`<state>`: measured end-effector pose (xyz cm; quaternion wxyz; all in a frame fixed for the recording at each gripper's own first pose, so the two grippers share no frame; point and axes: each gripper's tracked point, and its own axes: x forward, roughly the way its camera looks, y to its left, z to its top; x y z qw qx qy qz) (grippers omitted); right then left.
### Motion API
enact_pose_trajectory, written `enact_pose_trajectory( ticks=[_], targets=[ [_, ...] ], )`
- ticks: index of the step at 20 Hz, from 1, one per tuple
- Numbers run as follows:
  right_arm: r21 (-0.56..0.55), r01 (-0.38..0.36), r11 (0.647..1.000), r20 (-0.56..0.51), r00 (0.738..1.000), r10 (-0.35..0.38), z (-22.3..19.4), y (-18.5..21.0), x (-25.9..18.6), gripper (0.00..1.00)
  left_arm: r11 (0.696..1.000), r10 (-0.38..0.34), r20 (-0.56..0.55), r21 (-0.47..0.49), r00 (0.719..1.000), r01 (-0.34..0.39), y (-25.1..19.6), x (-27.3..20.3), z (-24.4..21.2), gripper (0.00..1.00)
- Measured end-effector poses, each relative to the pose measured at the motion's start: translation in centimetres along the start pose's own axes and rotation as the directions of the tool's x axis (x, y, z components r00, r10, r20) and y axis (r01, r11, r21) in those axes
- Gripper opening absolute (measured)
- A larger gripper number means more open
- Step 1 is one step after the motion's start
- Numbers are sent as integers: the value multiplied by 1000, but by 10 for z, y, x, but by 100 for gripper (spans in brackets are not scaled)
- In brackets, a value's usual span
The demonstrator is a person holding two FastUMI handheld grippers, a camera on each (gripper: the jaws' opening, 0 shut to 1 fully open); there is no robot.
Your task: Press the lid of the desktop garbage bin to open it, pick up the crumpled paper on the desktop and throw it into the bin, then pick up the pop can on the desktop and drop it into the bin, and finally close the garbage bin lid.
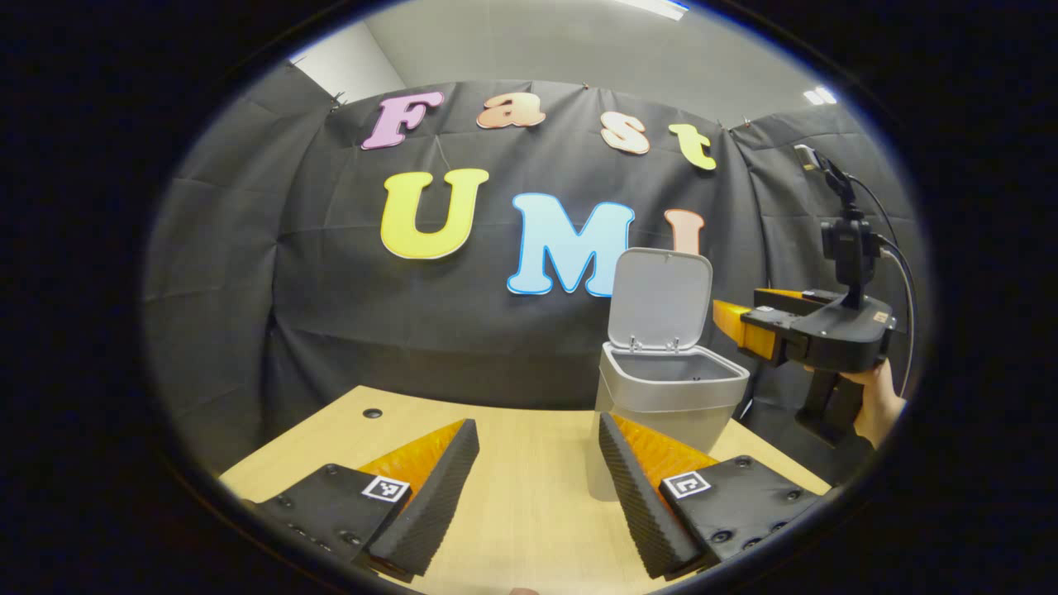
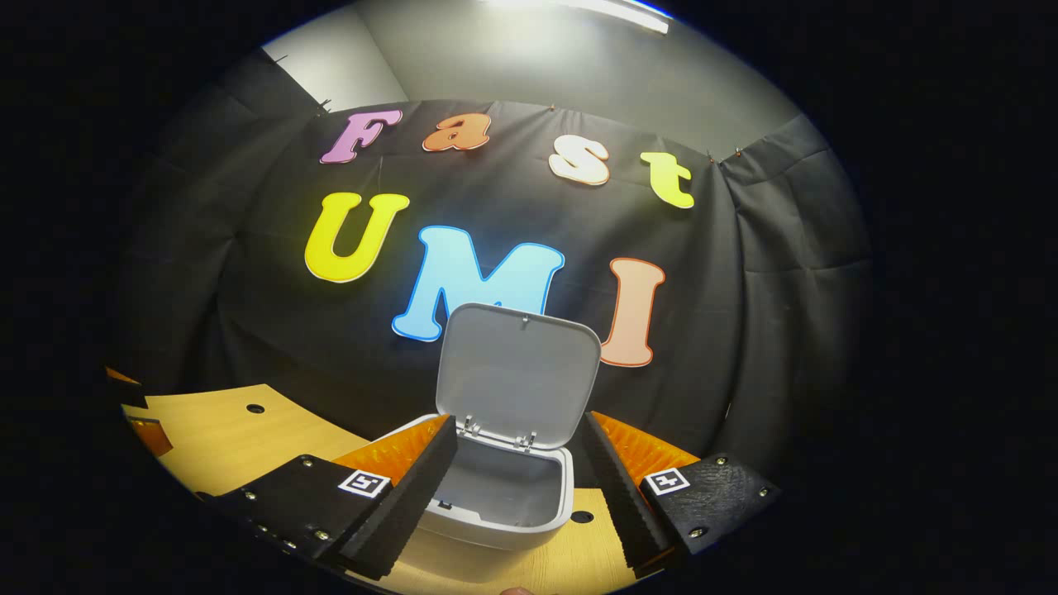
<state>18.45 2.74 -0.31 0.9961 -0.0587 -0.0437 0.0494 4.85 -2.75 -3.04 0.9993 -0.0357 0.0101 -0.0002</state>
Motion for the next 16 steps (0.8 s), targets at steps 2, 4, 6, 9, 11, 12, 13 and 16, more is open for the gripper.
enact_pose_trajectory(
  ticks=[2,4,6,9,11,12,13,16],
  targets=[
    [9,2,1000,4,1000,-2,9,0,7,96,1000,4,0,-6,1000,-4,2,-1,0,89],
    [11,9,1000,14,1000,-9,19,-1,17,96,1000,7,1,-9,1000,-7,5,-2,0,89],
    [20,17,1000,19,1000,-18,27,-2,25,96,1000,12,0,-8,1000,-12,8,-4,-1,89],
    [44,29,999,17,999,-30,37,-4,38,96,1000,15,-1,-12,1000,-15,12,-4,-2,95],
    [48,41,998,21,999,-42,46,-8,49,96,1000,14,-2,-20,1000,-14,14,-3,-3,95],
    [50,44,998,24,999,-45,50,-9,54,96,1000,14,-4,-23,1000,-14,14,-2,-4,89],
    [54,45,998,26,999,-47,54,-10,59,96,1000,14,-5,-26,1000,-14,15,-2,-5,89],
    [59,48,997,37,998,-50,67,-12,77,96,999,17,-10,-34,1000,-17,19,2,-6,89]
  ],
)
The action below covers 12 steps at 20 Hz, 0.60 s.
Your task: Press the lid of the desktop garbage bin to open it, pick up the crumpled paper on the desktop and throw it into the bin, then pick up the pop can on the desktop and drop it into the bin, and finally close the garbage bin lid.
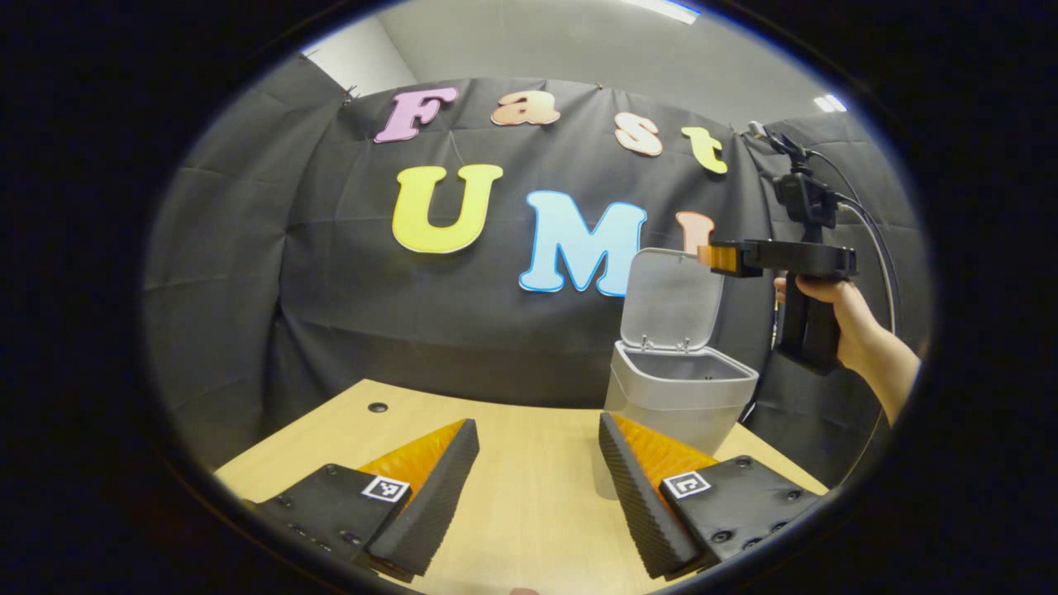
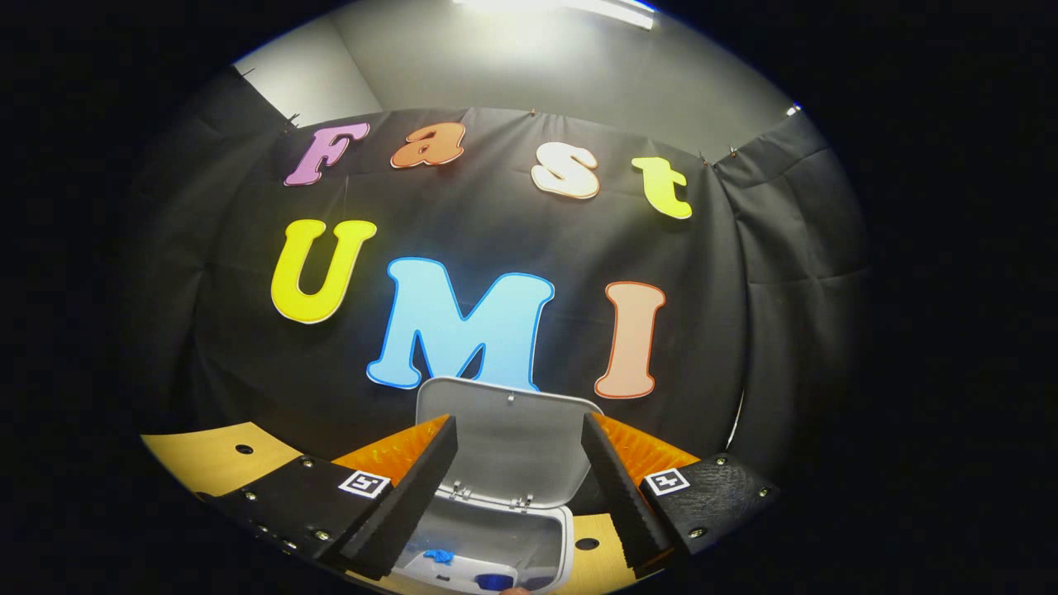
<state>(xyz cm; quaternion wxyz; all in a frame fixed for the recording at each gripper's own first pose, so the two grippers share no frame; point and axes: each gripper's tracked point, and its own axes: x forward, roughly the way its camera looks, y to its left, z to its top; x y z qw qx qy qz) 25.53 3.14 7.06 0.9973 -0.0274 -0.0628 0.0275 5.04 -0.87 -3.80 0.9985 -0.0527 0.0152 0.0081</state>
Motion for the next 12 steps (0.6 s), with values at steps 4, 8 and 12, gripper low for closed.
enact_pose_trajectory(
  ticks=[4,8,12],
  targets=[
    [13,12,1000,6,1000,-12,9,-1,25,96,1000,9,0,-9,1000,-9,8,5,-1,89],
    [35,39,999,10,999,-39,13,-5,46,96,1000,6,-13,-6,1000,-6,12,11,-1,96],
    [7,79,997,44,996,-79,22,-7,61,96,1000,-12,-15,10,1000,12,18,17,3,100]
  ],
)
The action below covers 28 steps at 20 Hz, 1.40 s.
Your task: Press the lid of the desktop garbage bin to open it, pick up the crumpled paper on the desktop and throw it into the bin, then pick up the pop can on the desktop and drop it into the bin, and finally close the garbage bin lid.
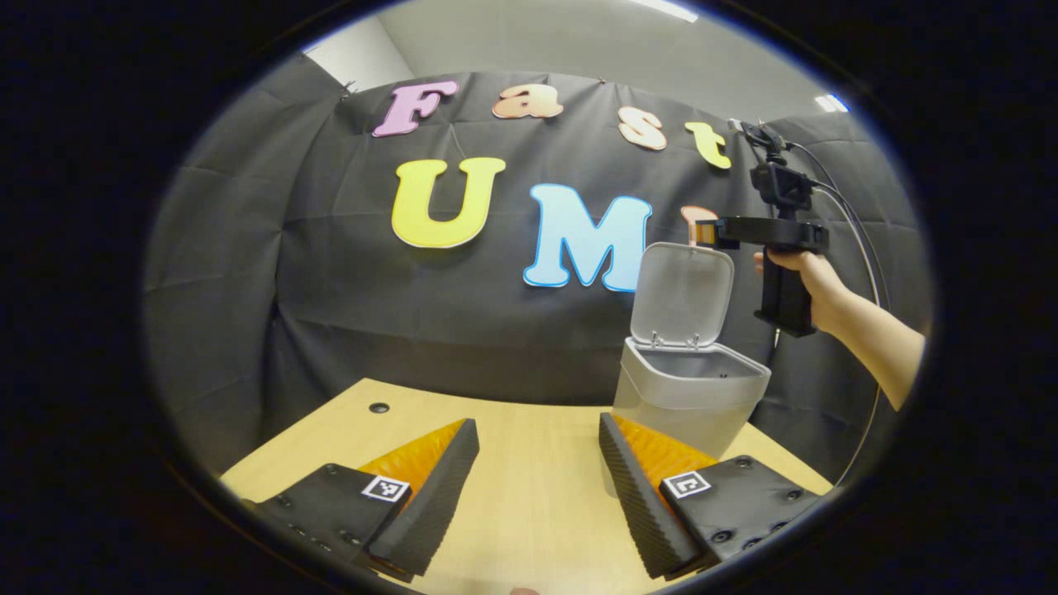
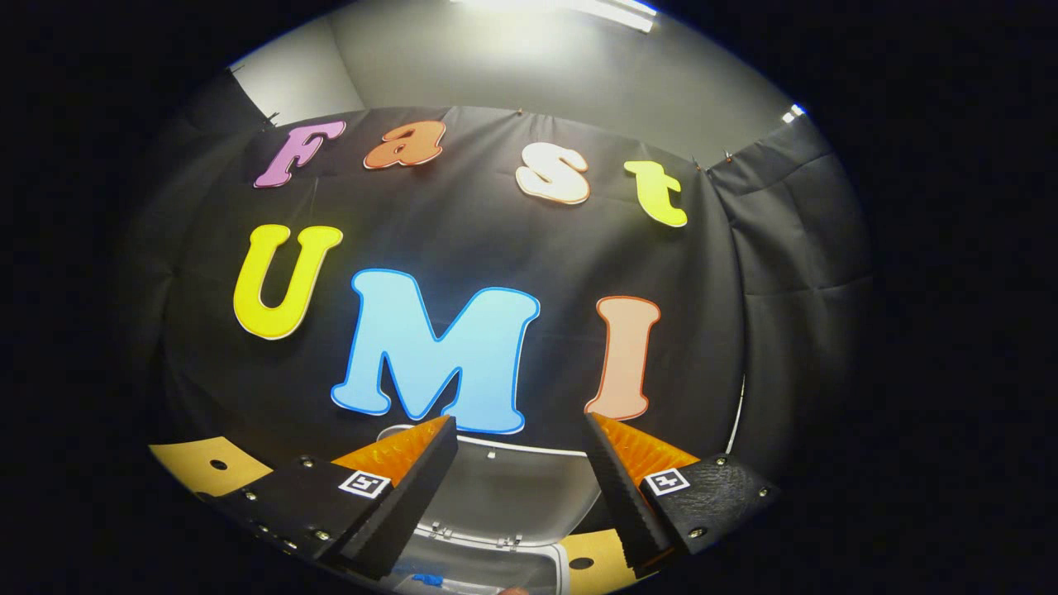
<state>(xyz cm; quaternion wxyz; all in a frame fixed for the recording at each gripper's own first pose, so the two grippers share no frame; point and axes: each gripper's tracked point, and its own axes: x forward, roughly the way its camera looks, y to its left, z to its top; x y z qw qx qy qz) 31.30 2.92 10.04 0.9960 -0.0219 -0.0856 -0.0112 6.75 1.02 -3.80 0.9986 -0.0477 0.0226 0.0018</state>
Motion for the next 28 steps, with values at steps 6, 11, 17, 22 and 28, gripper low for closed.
enact_pose_trajectory(
  ticks=[6,11,17,22,28],
  targets=[
    [-4,24,1000,1,1000,-24,-6,7,27,96,1000,-10,-21,-12,1000,9,5,4,-4,95],
    [2,19,1000,-44,999,-19,-19,8,34,96,1000,-22,-17,-1,1000,22,10,11,-1,100],
    [-37,2,999,-40,999,-4,-19,10,23,96,999,-34,-12,-20,999,34,8,19,-4,100],
    [4,-17,1000,-38,999,17,-25,13,1,100,999,-31,0,-41,1000,31,4,16,-5,96],
    [59,-56,997,-51,997,59,-38,17,-34,96,999,11,18,-48,1000,-10,8,1,-7,95]
  ],
)
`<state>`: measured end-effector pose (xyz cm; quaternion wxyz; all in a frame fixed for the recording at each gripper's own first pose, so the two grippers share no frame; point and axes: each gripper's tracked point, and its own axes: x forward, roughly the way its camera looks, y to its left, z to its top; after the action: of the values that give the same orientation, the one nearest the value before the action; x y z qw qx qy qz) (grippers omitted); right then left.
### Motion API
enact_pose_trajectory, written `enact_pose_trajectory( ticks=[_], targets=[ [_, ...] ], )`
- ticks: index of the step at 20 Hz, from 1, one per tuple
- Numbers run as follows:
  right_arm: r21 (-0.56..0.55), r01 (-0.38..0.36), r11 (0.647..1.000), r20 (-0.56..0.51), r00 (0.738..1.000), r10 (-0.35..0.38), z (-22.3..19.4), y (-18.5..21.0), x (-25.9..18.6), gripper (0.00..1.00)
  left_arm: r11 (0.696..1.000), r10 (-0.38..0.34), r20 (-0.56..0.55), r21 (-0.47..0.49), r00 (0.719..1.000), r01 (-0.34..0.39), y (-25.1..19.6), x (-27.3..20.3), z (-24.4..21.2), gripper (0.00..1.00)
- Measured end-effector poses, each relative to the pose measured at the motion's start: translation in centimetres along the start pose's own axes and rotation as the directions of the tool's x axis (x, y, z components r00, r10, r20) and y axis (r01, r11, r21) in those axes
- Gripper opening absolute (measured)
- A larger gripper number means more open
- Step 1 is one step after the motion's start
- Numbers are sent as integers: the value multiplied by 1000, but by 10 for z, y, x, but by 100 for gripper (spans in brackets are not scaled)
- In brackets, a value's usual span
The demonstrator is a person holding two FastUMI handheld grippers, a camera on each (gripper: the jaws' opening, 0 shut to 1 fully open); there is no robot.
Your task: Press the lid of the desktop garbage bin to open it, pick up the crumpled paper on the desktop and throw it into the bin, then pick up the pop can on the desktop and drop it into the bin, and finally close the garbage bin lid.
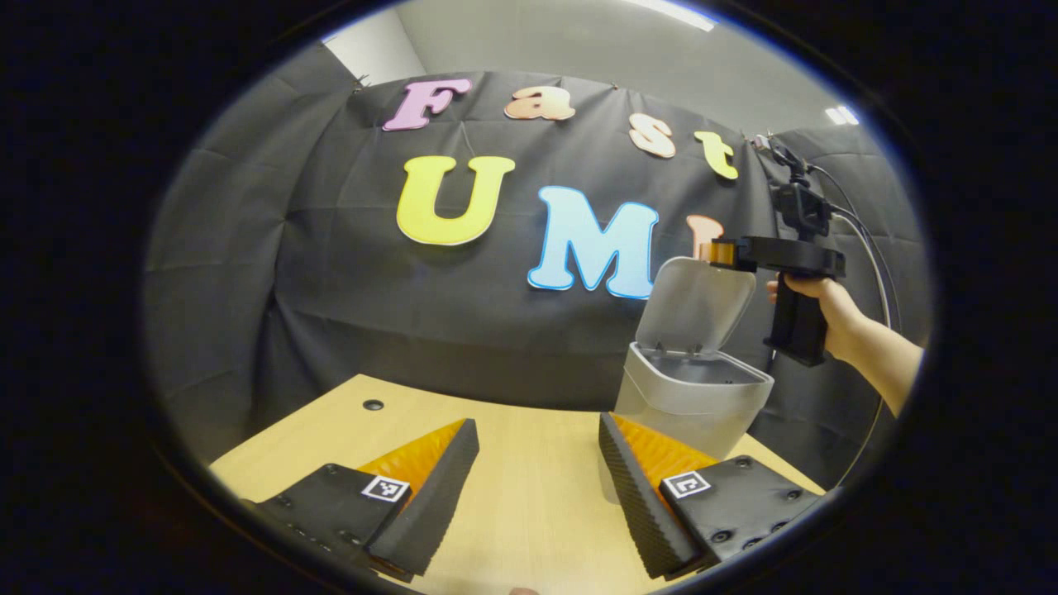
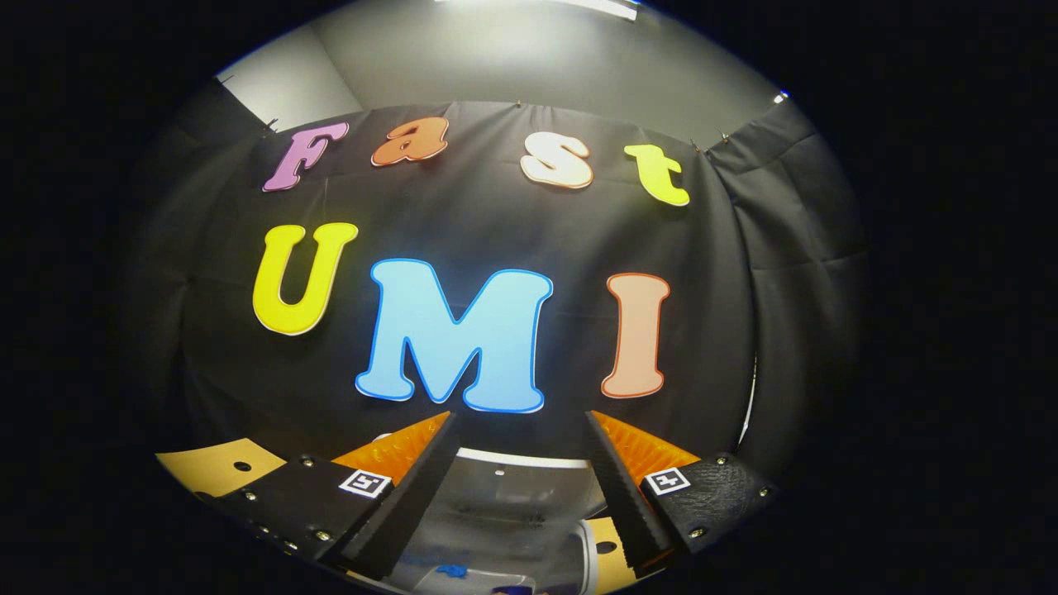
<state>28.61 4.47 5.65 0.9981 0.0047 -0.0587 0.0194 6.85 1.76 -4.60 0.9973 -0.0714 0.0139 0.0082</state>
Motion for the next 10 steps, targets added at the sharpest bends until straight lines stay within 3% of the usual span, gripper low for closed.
enact_pose_trajectory(
  ticks=[3,4,5,9,10],
  targets=[
    [-28,-14,1000,-7,1000,14,-9,3,-17,100,1000,31,-6,1,1000,-31,5,-8,-6,91],
    [-32,-18,999,-12,1000,17,-11,4,-23,96,999,42,-6,3,999,-42,7,-11,-7,96],
    [-30,-23,999,-16,1000,23,-14,5,-27,96,999,52,-4,3,999,-52,8,-14,-8,90],
    [46,-50,998,-53,997,52,-31,8,-43,96,996,84,-13,13,996,-84,15,-22,-15,100],
    [73,-58,996,-66,996,62,-36,9,-45,96,996,88,-13,15,996,-88,16,-25,-15,96]
  ],
)
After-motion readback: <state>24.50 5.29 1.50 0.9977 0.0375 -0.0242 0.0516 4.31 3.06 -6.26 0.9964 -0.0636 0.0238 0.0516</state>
